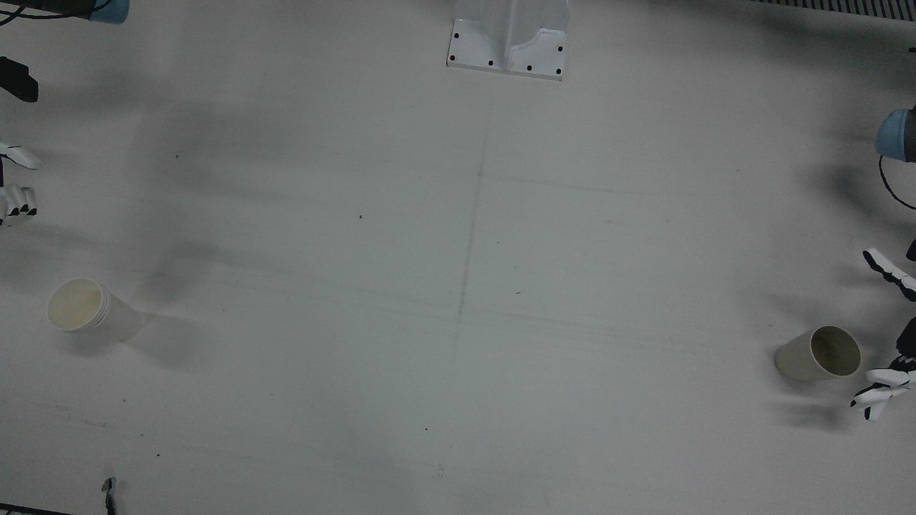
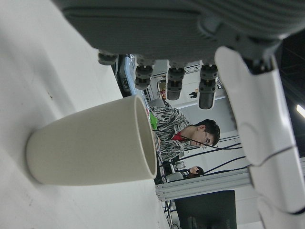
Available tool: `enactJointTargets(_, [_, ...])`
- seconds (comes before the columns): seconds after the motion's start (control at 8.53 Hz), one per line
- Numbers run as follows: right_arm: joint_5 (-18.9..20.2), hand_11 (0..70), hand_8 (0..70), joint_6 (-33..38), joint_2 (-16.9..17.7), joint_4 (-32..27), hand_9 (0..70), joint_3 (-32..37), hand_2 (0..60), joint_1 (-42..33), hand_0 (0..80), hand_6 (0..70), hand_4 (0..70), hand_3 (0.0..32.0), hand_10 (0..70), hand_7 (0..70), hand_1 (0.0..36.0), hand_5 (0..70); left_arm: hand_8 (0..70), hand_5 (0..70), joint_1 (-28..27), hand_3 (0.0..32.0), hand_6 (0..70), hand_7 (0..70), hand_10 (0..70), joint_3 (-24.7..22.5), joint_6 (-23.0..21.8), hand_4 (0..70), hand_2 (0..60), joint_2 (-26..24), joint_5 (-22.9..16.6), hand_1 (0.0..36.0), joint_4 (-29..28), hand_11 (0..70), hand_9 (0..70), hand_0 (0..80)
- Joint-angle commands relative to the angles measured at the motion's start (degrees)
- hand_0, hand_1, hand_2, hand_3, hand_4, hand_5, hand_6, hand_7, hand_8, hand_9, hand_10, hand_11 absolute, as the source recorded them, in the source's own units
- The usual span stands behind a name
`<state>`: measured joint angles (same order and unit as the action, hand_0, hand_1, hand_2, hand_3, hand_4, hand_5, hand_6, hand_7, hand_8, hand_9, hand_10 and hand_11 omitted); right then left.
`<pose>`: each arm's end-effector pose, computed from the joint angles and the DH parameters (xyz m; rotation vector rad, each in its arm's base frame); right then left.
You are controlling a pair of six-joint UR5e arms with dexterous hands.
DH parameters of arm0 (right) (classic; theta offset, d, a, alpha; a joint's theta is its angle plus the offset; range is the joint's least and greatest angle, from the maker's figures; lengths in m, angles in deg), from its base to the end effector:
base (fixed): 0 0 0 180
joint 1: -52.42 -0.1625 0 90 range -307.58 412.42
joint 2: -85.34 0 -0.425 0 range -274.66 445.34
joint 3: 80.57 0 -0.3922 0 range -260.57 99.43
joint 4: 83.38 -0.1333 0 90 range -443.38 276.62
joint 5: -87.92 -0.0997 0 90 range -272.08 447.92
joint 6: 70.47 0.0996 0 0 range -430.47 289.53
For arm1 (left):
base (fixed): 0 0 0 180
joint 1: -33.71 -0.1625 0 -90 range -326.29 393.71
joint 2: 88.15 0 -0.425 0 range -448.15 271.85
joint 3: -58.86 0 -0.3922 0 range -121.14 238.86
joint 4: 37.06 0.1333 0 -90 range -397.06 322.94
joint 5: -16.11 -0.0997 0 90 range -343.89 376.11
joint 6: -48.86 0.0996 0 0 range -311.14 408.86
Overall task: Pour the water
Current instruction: 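Close the left hand fingers around the paper cup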
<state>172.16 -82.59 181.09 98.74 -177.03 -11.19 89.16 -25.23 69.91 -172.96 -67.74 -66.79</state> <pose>-0.0700 -0.4634 0.6826 -0.1422 -1.9443 1.9161 0.1492 -0.4705 0.7241 -0.1765 2.2224 -1.4711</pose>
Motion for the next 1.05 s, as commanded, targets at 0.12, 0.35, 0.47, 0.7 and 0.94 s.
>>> enactJointTargets(0.12, [-0.04,70.0,70.0,-0.09,-0.20,-0.01,70.0,0.04,22.1,0.06,48.6,70.0,25.5,0.0,54.9,70.0,7.2,70.0,10.6,26.1,-1.49,15.4,8.5,12.2,0.0,5.68,0.22,8.1,0.0,-1.76,3.76,10.7,-0.15,0.3,6.2,54.3])
enactJointTargets(0.35, [-0.04,70.0,70.0,-0.09,-0.12,-0.01,70.0,-0.13,22.1,-0.02,48.7,70.0,26.0,0.0,55.0,70.0,7.3,70.0,10.2,26.6,-1.49,14.0,7.5,11.2,0.2,5.69,2.14,7.3,0.0,-1.67,5.62,12.8,0.99,2.2,6.7,55.8])
enactJointTargets(0.47, [0.05,70.0,70.0,0.00,-0.12,-0.01,70.0,-0.22,21.4,-0.02,48.9,70.0,25.8,0.0,55.0,70.0,7.3,70.0,10.0,26.3,-1.57,13.8,7.0,10.7,0.1,5.51,2.68,6.6,0.0,-1.76,5.54,13.4,2.12,2.1,6.5,56.1])
enactJointTargets(0.7, [0.05,70.0,70.0,0.00,-0.12,-0.01,70.0,-0.40,20.4,-0.02,49.0,69.9,25.3,0.0,54.8,70.0,7.3,70.0,10.7,27.0,-1.66,12.2,7.8,11.4,0.4,5.34,5.91,7.4,0.0,-1.94,5.01,15.5,3.54,2.6,7.6,58.1])
enactJointTargets(0.94, [0.05,70.0,70.0,0.09,-0.03,-0.01,70.0,-0.57,20.0,-0.02,49.0,69.5,24.8,0.0,54.8,70.0,7.3,70.0,10.9,27.5,-2.01,11.2,8.7,12.2,0.5,5.25,6.72,8.5,0.0,-2.03,4.57,16.4,4.94,2.9,8.0,59.1])
